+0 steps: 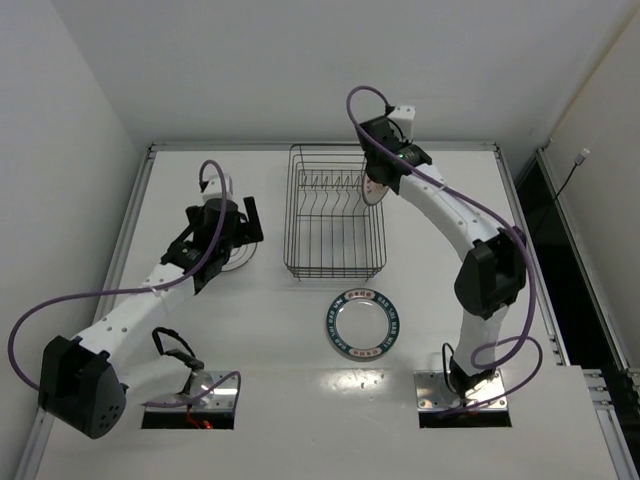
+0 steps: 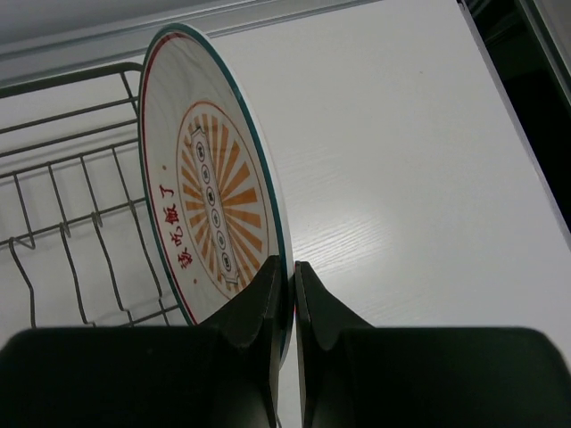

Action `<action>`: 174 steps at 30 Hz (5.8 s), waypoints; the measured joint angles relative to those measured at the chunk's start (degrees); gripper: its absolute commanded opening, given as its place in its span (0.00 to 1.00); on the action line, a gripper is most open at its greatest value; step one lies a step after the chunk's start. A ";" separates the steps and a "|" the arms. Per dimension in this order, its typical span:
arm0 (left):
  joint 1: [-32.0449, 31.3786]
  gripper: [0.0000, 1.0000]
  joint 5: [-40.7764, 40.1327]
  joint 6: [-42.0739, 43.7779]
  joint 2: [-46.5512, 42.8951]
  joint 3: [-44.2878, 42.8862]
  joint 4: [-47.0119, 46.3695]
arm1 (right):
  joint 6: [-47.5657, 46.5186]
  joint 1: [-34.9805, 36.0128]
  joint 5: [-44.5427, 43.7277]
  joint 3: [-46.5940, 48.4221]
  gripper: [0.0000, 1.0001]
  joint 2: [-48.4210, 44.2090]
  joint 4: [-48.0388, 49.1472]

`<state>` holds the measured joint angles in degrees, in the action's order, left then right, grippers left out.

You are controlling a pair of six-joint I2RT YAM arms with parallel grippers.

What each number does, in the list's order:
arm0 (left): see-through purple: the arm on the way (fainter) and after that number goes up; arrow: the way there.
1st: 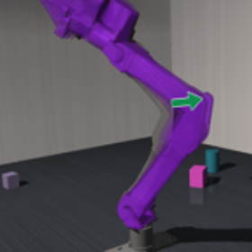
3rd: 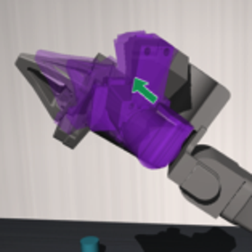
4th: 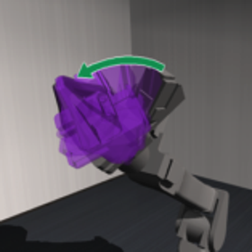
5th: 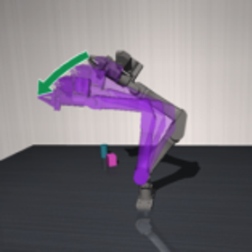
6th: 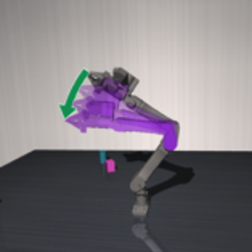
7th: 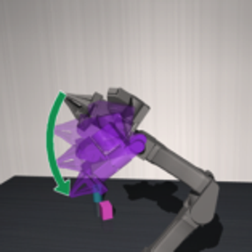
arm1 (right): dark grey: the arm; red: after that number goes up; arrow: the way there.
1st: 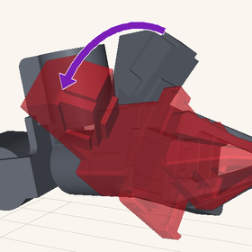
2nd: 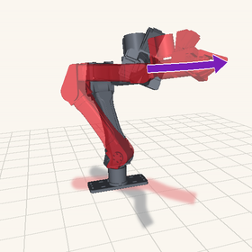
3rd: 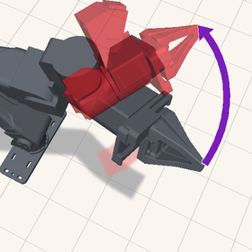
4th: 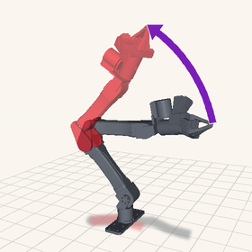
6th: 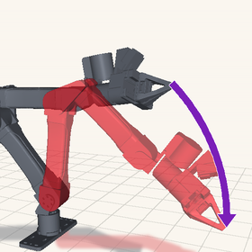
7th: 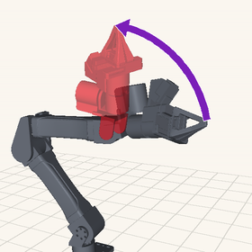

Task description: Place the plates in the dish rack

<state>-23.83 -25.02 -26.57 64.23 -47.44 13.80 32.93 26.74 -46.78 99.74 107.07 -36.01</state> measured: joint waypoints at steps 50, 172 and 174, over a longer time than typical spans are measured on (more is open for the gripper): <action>2.86 0.99 14.47 4.92 -6.38 7.67 5.09 | 42.64 -10.64 60.33 -90.82 0.58 -65.13 9.53; -2.05 0.00 -10.21 15.30 47.15 -18.51 3.19 | 10.73 31.50 13.66 -19.76 0.57 -47.54 -22.40; -2.05 0.00 -10.93 15.39 47.56 -19.32 4.26 | 11.45 31.50 13.57 -19.80 0.57 -48.68 -23.47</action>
<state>-25.89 -35.94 -11.18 111.79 -66.76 18.06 44.38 58.24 -33.21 79.94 58.39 -59.48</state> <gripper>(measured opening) 0.071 0.567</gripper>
